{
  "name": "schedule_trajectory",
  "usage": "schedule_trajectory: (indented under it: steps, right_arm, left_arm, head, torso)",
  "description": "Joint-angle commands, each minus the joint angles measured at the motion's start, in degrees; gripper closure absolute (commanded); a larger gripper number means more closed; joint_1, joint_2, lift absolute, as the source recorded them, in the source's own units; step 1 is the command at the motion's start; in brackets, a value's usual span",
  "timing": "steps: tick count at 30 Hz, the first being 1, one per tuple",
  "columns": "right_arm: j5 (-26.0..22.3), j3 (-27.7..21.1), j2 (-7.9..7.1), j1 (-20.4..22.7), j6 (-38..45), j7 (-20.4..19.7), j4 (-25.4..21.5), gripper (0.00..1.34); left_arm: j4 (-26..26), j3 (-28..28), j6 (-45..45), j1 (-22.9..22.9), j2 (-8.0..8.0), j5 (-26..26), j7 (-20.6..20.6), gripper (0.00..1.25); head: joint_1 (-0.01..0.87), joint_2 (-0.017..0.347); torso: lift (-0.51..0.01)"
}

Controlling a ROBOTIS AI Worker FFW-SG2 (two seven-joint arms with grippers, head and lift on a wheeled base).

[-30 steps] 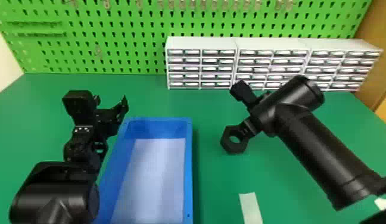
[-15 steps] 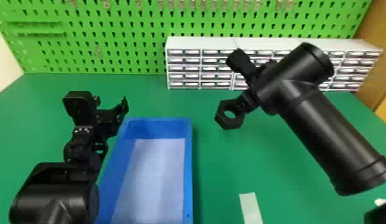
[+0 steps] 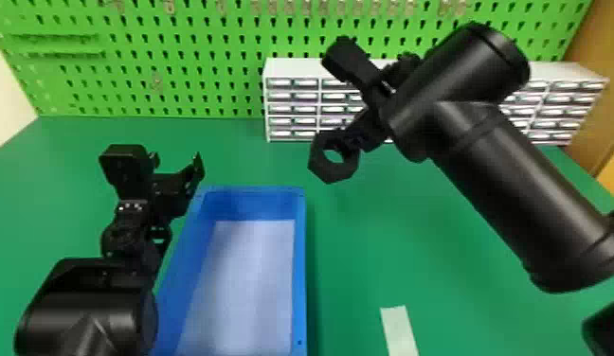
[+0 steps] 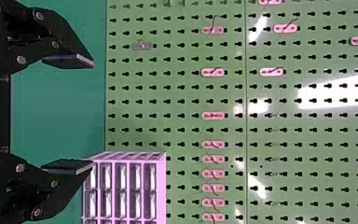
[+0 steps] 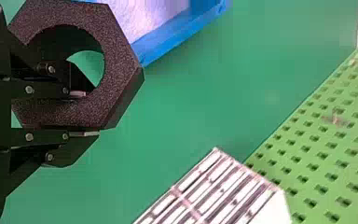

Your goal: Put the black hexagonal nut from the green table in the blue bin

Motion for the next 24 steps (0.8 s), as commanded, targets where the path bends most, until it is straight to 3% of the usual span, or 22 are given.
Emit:
schedule_trajectory:
  steps: [1,10,16,24]
  right_arm:
    - [-3.83,2.95,0.44,-1.33,-1.11,-0.02,-0.78,1.08]
    - [-8.84,7.69,2.11,-3.09,-4.28,-0.28,-1.04,1.08]
    - [-16.23,11.21,2.55,-3.62,-6.39,-6.17,-0.51,1.08]
    - [-23.79,16.31,2.99,-4.23,-8.85,-10.39,2.30,1.08]
  left_arm:
    - [0.08,-0.02,0.00,-0.04,0.00,-0.11,0.00,0.49]
    - [0.08,-0.02,0.00,-0.12,0.00,-0.11,0.00,0.49]
    - [0.08,0.06,0.00,-0.12,0.00,-0.11,0.00,0.49]
    - [0.08,0.15,0.00,-0.21,0.00,-0.11,0.00,0.49]
  head:
    - [0.686,0.051]
    - [0.686,0.051]
    - [0.686,0.051]
    - [0.686,0.051]
  torso:
    - [-0.096]
    - [-0.096]
    - [-0.096]
    - [-0.096]
